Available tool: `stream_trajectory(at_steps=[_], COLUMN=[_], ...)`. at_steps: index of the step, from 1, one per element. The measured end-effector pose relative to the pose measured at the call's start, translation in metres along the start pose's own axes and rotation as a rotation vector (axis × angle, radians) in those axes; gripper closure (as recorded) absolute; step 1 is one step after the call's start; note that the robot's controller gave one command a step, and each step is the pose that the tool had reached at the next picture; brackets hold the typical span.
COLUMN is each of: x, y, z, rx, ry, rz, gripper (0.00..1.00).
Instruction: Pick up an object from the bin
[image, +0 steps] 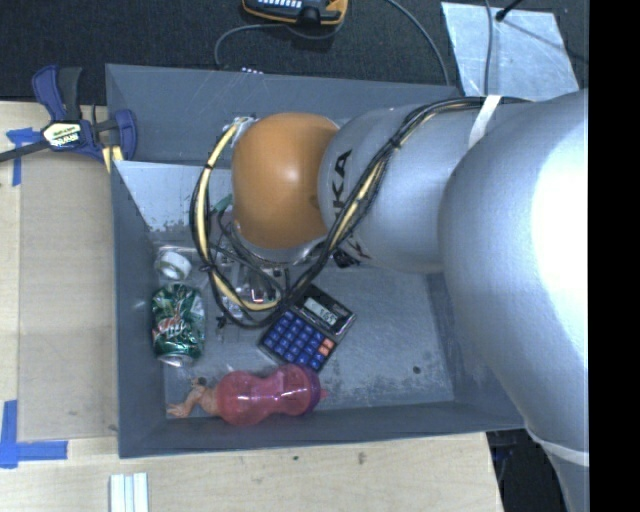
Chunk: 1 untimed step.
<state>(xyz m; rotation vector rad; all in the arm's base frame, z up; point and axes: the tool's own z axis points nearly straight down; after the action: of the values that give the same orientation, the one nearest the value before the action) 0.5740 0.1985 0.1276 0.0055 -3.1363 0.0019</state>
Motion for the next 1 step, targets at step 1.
stream_trajectory(at_steps=[1], x=[-0.0018], y=[-0.0006], z=[-0.005], rx=[-0.002], ry=[-0.007], rz=[0.003], gripper=[0.0])
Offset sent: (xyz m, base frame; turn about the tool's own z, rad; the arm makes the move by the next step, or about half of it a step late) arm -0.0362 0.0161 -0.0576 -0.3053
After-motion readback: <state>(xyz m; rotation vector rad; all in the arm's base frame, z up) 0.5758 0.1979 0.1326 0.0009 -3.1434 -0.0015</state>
